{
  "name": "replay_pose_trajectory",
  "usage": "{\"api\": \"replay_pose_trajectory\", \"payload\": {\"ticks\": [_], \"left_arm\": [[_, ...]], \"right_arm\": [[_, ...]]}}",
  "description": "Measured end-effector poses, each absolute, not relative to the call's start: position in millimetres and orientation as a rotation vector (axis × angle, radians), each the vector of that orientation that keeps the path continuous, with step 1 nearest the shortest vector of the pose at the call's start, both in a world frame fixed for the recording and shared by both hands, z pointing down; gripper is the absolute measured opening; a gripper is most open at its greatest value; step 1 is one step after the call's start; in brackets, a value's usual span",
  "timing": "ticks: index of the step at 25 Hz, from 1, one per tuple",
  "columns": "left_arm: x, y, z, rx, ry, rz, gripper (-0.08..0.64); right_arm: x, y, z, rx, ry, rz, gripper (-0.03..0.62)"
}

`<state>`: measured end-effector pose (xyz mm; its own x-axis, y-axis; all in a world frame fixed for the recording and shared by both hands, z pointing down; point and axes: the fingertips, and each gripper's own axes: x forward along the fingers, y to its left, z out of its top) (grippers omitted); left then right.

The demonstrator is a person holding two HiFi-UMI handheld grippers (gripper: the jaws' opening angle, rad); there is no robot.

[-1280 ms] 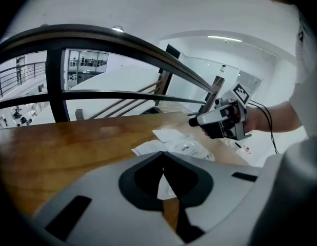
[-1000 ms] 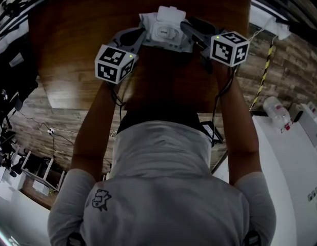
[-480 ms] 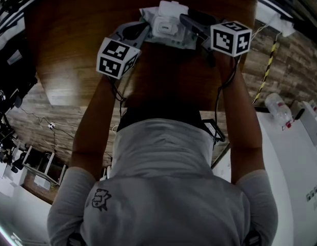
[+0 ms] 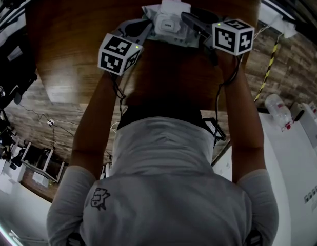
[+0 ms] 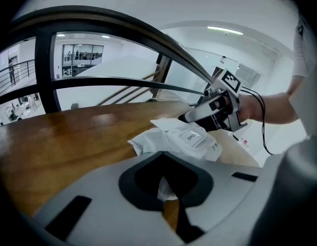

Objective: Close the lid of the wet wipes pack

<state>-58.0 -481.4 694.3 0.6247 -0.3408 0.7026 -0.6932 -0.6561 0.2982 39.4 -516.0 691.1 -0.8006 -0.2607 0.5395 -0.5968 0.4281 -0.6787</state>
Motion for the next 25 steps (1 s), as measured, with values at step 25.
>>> {"api": "replay_pose_trajectory", "payload": {"ticks": [25], "left_arm": [[-56.3, -479.9, 694.2, 2.232, -0.842, 0.82, 0.014]], "right_arm": [[43.4, -498.7, 634.3, 0.818, -2.474, 1.378, 0.173]]}}
